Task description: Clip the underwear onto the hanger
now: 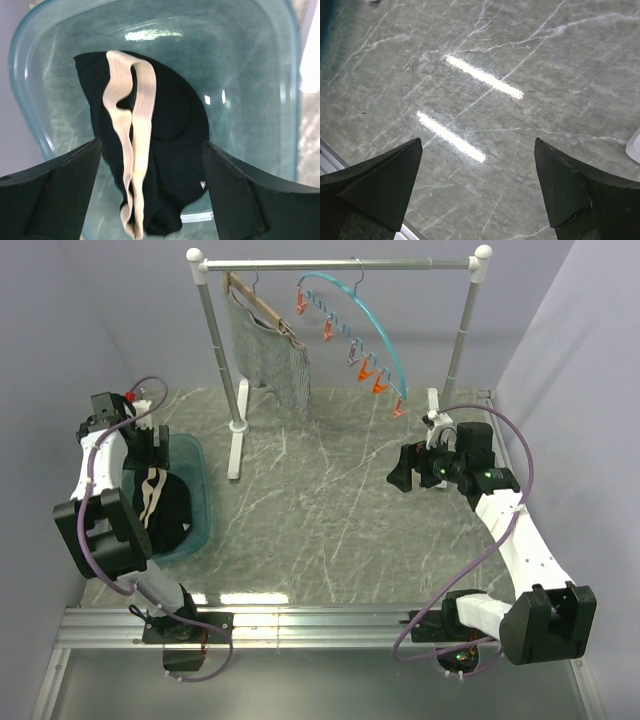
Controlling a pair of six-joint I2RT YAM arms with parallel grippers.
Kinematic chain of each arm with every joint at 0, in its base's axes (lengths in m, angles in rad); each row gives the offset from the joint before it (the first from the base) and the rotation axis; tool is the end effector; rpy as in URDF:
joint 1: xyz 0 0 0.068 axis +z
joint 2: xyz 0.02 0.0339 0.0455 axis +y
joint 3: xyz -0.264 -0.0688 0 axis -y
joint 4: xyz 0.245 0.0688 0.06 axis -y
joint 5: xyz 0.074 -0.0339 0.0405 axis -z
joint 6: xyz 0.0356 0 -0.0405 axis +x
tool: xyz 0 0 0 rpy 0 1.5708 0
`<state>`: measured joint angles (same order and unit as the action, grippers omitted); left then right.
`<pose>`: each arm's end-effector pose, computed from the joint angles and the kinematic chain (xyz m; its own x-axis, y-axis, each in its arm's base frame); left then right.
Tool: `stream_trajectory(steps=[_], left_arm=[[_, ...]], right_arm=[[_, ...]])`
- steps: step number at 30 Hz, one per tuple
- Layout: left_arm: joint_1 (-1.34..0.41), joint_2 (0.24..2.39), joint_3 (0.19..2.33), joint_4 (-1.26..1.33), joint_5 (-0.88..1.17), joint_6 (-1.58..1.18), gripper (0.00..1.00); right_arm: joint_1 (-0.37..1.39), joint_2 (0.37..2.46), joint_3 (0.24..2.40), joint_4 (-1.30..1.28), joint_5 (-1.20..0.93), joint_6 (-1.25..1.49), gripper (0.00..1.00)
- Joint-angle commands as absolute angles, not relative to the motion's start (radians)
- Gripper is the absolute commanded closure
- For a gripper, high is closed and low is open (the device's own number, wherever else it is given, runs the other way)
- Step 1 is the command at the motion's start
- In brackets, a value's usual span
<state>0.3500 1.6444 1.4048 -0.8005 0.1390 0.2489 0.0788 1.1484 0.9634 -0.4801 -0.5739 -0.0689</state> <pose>0.3276 0.1143 0.2827 -0.8526 -0.0515 -0.5200 -0.0657 0.9978 0.0089 0.2431 0.0386 0.3041 -0.5799 -0.1038 -0.8081 -0.5332 0.7983 0.2801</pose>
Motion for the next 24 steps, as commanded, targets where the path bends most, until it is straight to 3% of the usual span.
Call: stream_trajectory(steps=[1,24], left_arm=[[0.348,1.68,1.373,-0.683,0.114,0.186,0.14],[0.31,1.838,1.281,-0.381,-0.026,0.032,0.26]], right_arm=[[0.083,1.134,0.973,-0.439,-0.586,-0.069,0.0],[0.083,1.184,0.957,-0.414,-0.584,-0.063,0.0]])
